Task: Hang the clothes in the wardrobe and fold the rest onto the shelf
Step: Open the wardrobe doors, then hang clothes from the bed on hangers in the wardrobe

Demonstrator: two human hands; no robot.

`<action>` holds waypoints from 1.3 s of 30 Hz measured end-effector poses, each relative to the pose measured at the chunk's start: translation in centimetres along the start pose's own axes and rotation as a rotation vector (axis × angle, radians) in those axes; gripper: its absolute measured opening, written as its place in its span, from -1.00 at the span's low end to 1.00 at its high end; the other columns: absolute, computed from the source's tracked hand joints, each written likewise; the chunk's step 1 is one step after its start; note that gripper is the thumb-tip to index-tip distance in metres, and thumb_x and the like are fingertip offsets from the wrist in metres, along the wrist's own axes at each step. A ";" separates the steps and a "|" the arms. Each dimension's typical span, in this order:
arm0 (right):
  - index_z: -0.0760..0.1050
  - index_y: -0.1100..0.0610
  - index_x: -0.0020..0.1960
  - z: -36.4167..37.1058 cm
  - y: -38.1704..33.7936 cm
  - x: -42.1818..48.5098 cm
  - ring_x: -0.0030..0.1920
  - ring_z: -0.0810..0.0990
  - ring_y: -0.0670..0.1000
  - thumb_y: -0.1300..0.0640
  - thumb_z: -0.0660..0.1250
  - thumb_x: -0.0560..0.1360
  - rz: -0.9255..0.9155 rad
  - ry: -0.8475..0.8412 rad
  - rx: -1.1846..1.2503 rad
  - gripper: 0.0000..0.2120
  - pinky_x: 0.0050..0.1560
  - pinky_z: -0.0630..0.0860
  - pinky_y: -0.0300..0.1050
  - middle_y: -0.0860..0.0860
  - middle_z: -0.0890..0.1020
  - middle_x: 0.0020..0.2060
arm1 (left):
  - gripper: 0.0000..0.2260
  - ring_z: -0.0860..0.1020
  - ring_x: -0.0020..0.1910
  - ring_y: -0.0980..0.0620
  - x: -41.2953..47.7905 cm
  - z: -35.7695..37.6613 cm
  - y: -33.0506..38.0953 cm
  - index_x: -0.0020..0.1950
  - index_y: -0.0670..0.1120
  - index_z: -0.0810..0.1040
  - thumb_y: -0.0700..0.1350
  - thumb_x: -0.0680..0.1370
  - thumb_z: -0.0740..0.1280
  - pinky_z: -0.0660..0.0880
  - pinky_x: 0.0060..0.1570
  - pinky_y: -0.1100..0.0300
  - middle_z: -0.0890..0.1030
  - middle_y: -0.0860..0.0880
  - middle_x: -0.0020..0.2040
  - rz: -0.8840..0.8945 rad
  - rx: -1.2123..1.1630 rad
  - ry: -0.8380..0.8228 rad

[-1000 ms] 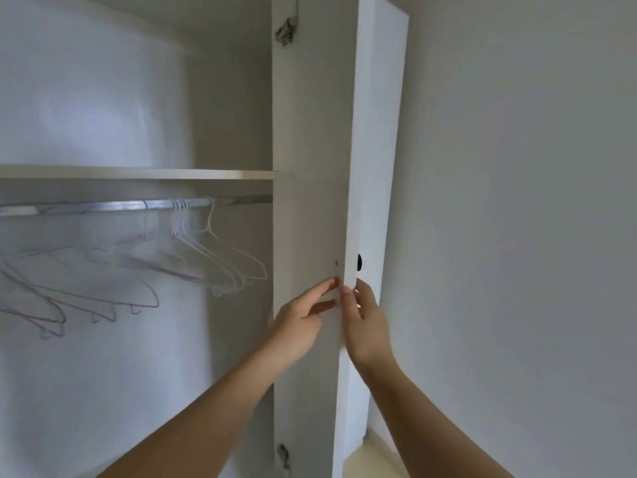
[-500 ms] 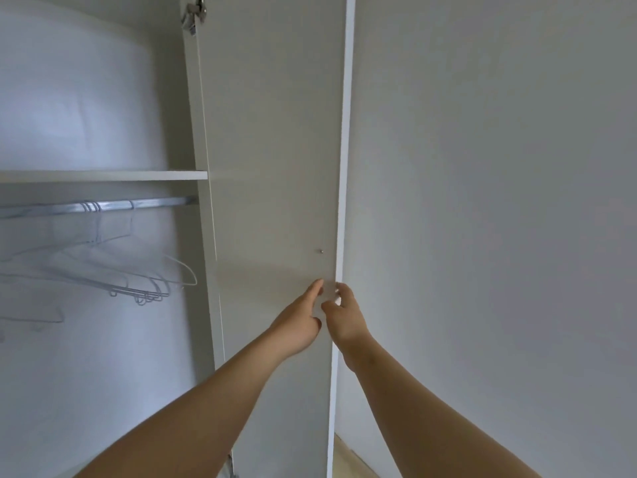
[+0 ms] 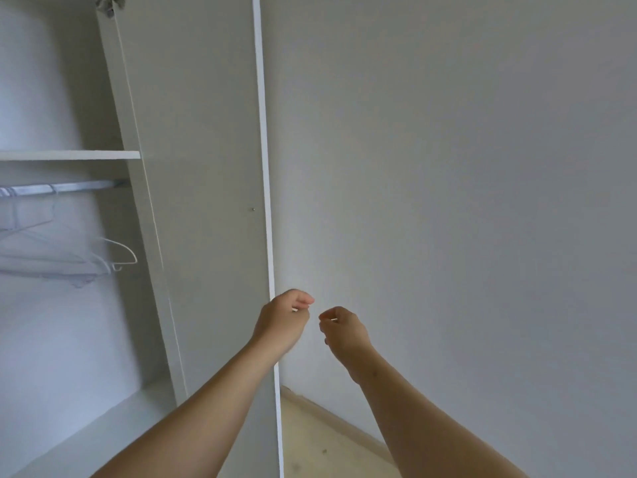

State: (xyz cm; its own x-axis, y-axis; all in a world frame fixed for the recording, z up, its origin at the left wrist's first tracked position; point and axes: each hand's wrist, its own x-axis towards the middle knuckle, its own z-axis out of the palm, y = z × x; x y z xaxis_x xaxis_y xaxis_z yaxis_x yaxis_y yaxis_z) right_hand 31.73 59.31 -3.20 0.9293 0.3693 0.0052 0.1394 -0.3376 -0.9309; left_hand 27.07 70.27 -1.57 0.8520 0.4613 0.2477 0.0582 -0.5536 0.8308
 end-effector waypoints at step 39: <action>0.46 -0.02 -0.08 -46.1 39.9 -71.0 -0.33 0.46 -0.11 0.15 0.10 0.49 0.903 0.841 0.023 -0.82 -0.43 0.34 -0.28 -0.09 0.56 -0.24 | -0.77 0.56 -0.07 0.06 -68.0 53.0 23.5 -0.19 0.16 0.53 -0.17 0.53 0.24 0.48 -0.16 0.22 0.60 0.06 -0.07 0.090 -0.021 -1.254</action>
State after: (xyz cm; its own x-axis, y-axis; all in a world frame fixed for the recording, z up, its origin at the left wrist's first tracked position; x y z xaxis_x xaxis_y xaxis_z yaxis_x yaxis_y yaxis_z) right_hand -12.95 -20.33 -23.89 0.6220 -0.6624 -0.4176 -0.6644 -0.1642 -0.7291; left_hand -1.91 -10.86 -25.35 0.7604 -0.5593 -0.3300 -0.0245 -0.5325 0.8461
